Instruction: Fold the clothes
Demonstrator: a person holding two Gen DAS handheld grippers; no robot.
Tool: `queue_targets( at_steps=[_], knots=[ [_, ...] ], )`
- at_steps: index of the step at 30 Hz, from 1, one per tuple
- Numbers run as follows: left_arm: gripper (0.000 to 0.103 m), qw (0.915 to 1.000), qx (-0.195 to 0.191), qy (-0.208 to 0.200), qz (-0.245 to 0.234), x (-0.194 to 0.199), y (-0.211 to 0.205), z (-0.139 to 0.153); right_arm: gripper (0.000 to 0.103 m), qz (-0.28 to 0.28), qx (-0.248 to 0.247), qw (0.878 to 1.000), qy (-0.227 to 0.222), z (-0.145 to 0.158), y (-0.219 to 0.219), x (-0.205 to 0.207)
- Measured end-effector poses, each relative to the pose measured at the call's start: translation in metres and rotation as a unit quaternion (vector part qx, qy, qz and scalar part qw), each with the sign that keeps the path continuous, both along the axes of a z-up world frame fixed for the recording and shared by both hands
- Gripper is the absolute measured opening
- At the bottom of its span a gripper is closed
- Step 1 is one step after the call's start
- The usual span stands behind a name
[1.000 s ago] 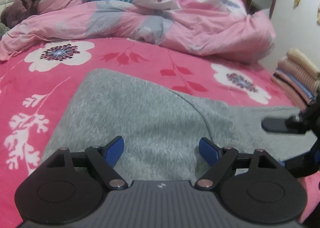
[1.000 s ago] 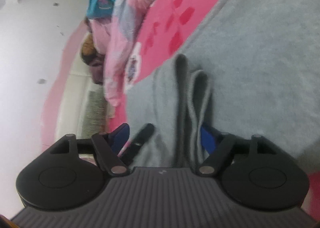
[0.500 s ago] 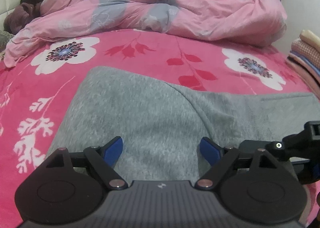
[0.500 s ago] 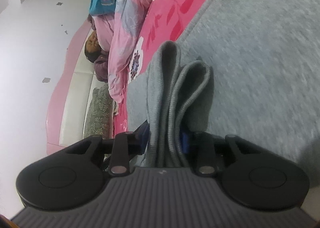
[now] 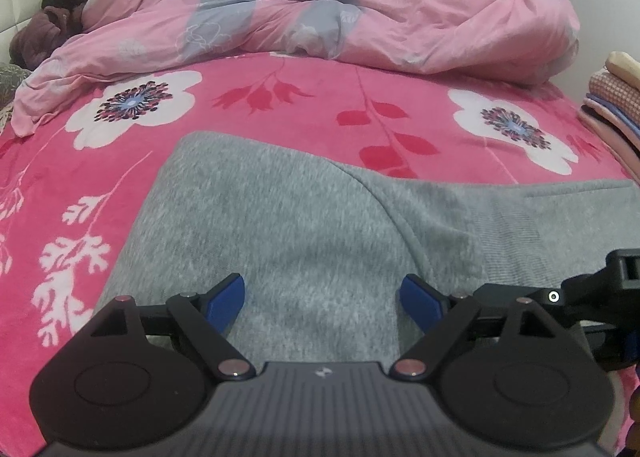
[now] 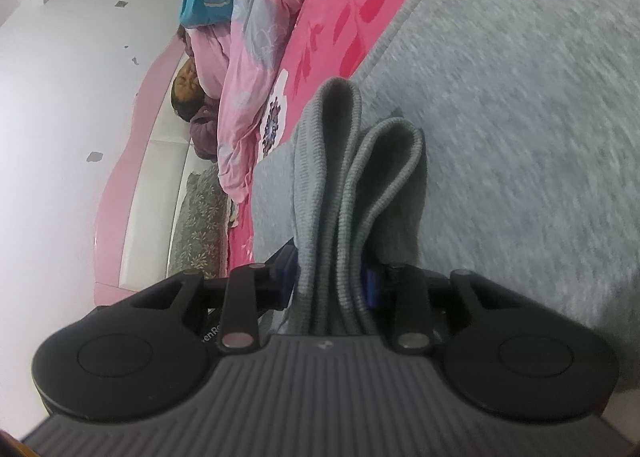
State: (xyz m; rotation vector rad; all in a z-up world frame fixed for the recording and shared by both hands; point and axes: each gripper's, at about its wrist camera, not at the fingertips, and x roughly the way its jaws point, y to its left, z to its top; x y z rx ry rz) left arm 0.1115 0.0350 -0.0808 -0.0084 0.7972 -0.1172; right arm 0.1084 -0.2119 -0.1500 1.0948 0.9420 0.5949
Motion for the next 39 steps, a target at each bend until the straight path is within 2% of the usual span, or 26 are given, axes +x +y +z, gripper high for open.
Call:
queue_targets(
  at_steps=[15,39],
  knots=[
    [0.087,1.0000,0.002,0.002,0.000,0.0006,-0.0011,0.0004,0.031,-0.003,0.010,1.000,0.002,-0.0026,-0.0027,-0.0031],
    [0.087,1.0000,0.004,0.000,0.000,-0.0002,-0.0018,-0.0001,0.032,0.005,-0.012,1.000,-0.013,0.0004,0.0027,-0.0016]
  ],
)
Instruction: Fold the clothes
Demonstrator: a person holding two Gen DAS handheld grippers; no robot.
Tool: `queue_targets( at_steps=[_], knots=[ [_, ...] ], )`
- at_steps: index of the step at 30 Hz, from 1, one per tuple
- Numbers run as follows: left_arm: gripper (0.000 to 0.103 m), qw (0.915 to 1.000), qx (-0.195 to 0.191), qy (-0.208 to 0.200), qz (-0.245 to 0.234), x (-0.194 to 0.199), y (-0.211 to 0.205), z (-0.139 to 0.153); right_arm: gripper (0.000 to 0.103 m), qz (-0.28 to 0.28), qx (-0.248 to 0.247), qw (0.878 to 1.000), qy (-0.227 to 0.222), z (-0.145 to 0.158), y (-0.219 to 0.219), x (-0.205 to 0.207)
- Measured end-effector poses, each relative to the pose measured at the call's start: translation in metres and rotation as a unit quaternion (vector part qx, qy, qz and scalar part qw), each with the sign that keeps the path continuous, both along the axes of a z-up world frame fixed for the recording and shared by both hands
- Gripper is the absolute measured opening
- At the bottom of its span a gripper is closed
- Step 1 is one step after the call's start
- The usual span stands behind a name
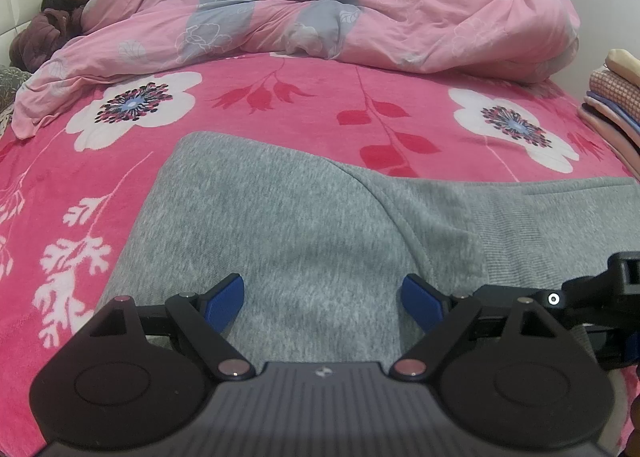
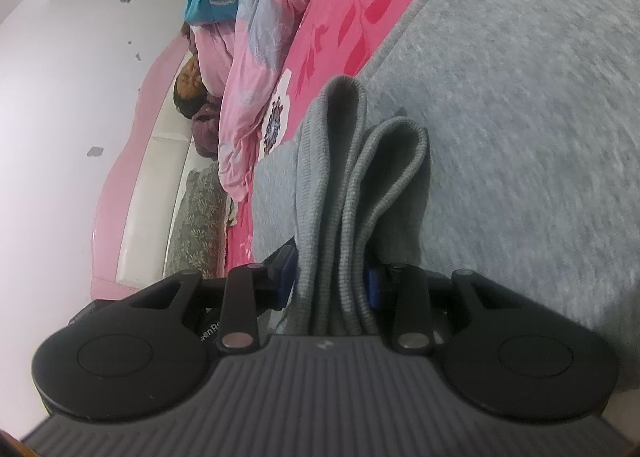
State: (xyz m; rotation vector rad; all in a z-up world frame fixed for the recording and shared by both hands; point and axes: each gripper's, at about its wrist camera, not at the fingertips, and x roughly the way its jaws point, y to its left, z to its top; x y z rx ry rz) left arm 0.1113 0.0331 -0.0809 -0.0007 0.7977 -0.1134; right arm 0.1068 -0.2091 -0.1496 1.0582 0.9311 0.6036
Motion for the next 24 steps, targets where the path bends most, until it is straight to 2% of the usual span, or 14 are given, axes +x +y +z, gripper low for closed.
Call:
queue_targets(
  at_steps=[15,20,24],
  knots=[
    [0.087,1.0000,0.000,-0.003,0.000,-0.001,0.001,-0.001,0.027,0.014,-0.043,0.999,-0.006,0.009,0.006,0.000],
    [0.087,0.9999,-0.014,-0.003,-0.001,-0.002,0.006,0.002,0.026,0.029,-0.120,0.991,-0.041,0.035,0.020,0.001],
    [0.087,0.9995,-0.031,0.002,-0.006,-0.006,0.012,0.011,0.025,0.041,-0.140,0.987,-0.067,0.050,0.015,0.004]
  ],
)
